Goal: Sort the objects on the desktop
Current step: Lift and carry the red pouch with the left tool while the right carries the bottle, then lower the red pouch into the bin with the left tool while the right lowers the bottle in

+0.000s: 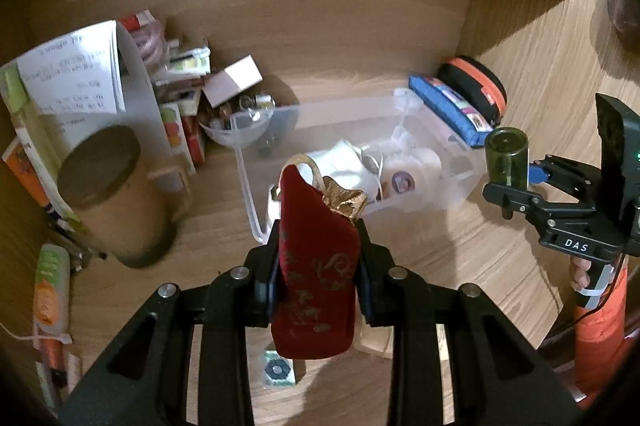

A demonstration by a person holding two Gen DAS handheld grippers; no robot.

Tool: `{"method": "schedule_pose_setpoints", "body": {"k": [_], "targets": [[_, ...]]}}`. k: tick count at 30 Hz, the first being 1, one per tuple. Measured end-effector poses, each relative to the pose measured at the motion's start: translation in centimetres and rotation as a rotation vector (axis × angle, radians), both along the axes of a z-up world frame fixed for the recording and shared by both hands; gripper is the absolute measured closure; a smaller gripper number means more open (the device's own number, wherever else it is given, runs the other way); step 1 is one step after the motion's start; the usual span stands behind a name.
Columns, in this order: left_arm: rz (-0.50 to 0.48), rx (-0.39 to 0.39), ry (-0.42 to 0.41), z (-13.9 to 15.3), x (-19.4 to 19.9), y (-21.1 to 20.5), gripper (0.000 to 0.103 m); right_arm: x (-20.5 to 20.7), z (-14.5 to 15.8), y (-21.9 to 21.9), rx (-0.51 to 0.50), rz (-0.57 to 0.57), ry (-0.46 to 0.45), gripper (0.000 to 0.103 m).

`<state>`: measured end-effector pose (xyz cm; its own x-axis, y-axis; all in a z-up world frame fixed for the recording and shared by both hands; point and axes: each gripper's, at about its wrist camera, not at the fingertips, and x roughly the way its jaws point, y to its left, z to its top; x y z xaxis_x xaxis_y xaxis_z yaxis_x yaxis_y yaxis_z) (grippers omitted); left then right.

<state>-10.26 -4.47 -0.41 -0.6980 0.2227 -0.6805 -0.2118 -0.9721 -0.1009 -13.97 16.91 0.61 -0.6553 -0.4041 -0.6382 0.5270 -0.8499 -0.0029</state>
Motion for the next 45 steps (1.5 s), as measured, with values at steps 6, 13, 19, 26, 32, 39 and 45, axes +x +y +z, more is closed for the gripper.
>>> {"method": "schedule_pose_setpoints", "body": {"k": [6,13,19,26,32,39,45], "targets": [[0.009,-0.002,0.029,1.3,-1.1,-0.3,0.073,-1.0,1.5,-0.2,0.001,0.001,0.018,0.062],[0.032,-0.02,0.066,2.6,-3.2,0.0,0.073,-3.0,3.4,-0.9,-0.011,-0.003,0.045,0.062],[0.061,-0.036,0.067,2.5,-6.0,0.4,0.073,-5.3,4.0,-1.7,-0.023,-0.013,0.038,0.062],[0.097,-0.046,0.047,1.6,-9.4,0.5,0.073,-8.4,3.4,-3.4,-0.021,-0.02,0.009,0.062],[0.11,-0.072,0.009,-0.6,-11.4,1.0,0.073,-10.9,1.2,-4.7,0.014,-0.033,-0.042,0.062],[0.095,-0.068,-0.068,-3.7,-13.2,1.6,0.073,-13.2,-1.5,-4.7,0.03,-0.073,-0.119,0.062],[0.076,-0.099,-0.091,-4.8,-13.8,2.5,0.07,-13.5,-2.5,-4.9,0.033,-0.068,-0.147,0.062]]}}
